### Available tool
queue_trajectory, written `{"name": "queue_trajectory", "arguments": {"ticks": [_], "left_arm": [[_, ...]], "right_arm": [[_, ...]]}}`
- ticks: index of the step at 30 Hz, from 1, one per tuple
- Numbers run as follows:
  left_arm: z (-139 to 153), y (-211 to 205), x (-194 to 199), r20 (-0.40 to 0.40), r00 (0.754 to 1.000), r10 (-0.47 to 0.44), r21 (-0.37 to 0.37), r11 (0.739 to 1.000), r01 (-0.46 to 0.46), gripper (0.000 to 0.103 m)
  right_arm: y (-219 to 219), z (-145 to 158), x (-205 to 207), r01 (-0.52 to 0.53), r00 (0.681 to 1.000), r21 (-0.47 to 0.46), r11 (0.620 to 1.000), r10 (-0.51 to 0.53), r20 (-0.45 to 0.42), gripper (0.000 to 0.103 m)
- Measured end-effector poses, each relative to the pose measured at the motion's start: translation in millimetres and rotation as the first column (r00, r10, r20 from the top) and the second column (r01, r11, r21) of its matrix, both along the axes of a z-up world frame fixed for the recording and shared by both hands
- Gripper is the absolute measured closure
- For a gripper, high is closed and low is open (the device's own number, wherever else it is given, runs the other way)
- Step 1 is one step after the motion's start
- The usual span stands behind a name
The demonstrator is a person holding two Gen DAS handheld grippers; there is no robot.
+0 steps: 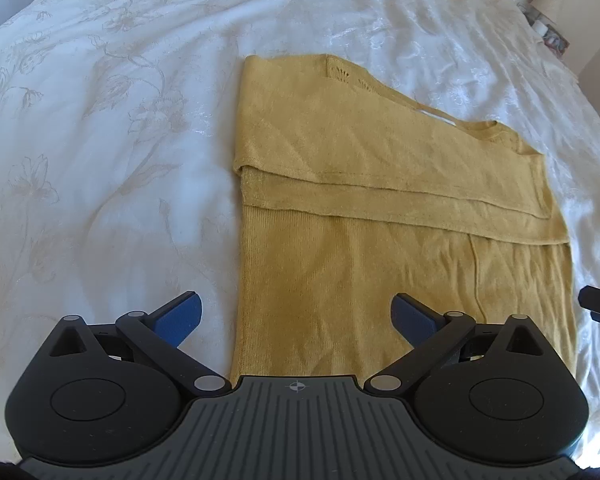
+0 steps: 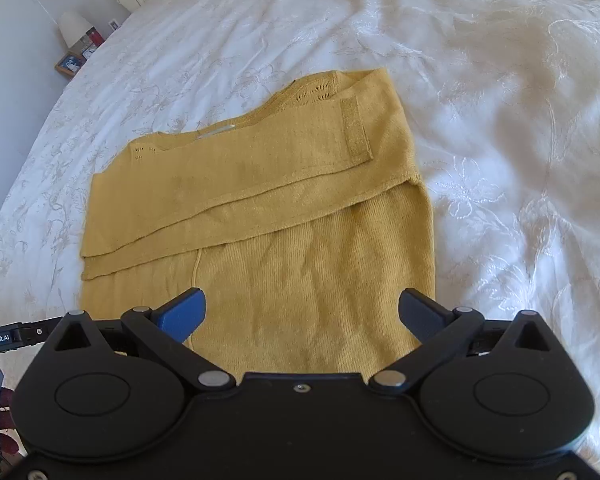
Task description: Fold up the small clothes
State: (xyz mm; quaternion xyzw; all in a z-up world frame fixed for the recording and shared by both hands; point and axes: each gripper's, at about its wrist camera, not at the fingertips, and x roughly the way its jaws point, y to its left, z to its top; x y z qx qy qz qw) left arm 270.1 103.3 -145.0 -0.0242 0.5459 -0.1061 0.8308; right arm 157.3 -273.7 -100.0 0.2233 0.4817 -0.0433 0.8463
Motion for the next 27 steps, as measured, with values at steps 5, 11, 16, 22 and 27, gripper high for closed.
{"name": "queue_trajectory", "arguments": {"ticks": [5, 11, 16, 22, 27], "left_arm": [[-1, 4, -15, 0.010, 0.999, -0.034, 0.014, 0.999, 0.033, 0.000], [3, 10, -42, 0.023, 1.000, 0.011, 0.006, 1.000, -0.011, 0.000], [2, 7, -75, 0.012, 0.999, 0.042, 0.030, 0.999, -0.042, 0.000], [-2, 7, -116, -0.004, 0.997, 0.079, 0.052, 0.996, -0.078, 0.000], [-6, 8, -144, -0.011, 0.996, 0.090, 0.063, 0.994, -0.089, 0.000]], "right_arm": [[11, 0, -23, 0.028, 1.000, -0.007, 1.000, -0.028, -0.010, 0.000], [14, -2, -46, -0.023, 1.000, -0.014, 1.000, 0.023, -0.016, 0.000], [2, -2, -73, -0.056, 0.998, -0.010, 0.998, 0.056, -0.006, 0.000], [-28, -10, -120, -0.032, 0.999, 0.002, 0.999, 0.032, -0.015, 0.000], [-45, -22, -152, -0.012, 0.999, 0.017, 1.000, 0.013, -0.050, 0.000]]}}
